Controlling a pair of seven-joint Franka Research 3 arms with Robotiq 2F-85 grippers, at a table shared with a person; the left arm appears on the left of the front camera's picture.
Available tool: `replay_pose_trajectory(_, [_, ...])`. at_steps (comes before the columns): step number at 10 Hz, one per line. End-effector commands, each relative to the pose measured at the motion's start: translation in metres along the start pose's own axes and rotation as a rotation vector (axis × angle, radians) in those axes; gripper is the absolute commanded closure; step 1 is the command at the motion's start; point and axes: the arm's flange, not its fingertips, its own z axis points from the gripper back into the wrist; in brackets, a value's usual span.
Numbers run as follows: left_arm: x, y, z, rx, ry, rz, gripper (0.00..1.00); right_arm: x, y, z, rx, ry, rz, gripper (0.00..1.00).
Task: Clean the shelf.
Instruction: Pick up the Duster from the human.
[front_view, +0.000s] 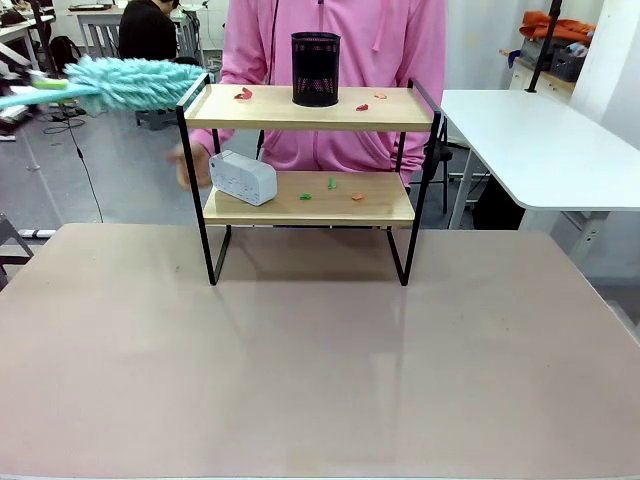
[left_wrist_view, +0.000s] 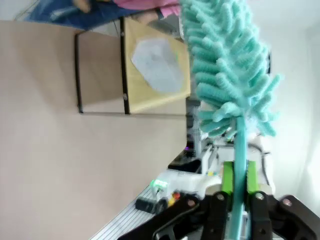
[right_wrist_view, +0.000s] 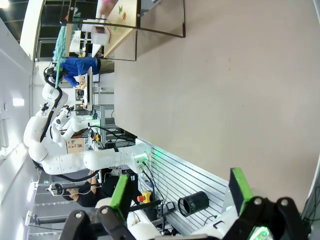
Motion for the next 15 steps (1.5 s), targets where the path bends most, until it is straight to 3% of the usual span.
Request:
replay_pose_trajectory(1, [-0.039, -0.024, 0.042, 0.089, 0.049, -0.188, 1.00, -0.001, 0.000, 0.003, 0.001, 0.009, 0.026, 0.00])
replay_pose_trajectory(3, [-0.079, -0.019, 0.072, 0.213, 0.017, -0.334, 1.00, -0.001, 0.000, 0.003, 0.001, 0.009, 0.026, 0.00])
replay_pose_trajectory(6, [-0.121, 0.003, 0.093, 0.306, -0.050, -0.446, 1.00, -0.001, 0.000, 0.003, 0.001, 0.009, 0.026, 0.00])
replay_pose_trajectory(10, [-0.123, 0.036, 0.082, 0.517, -0.116, -0.473, 1.00, -0.001, 0.000, 0.003, 0.001, 0.009, 0.026, 0.00])
replay_pose_trajectory(11, [-0.112, 0.040, 0.075, 0.568, -0.142, -0.410, 1.00, -0.001, 0.000, 0.003, 0.001, 0.009, 0.026, 0.00])
replay_pose_trajectory(12, [-0.121, 0.035, 0.096, 0.454, -0.098, -0.457, 1.00, -0.001, 0.000, 0.003, 0.001, 0.009, 0.026, 0.00])
replay_pose_trajectory(15, [-0.121, 0.035, 0.096, 0.454, -0.098, -0.457, 1.00, -0.001, 0.000, 0.003, 0.001, 0.009, 0.026, 0.00])
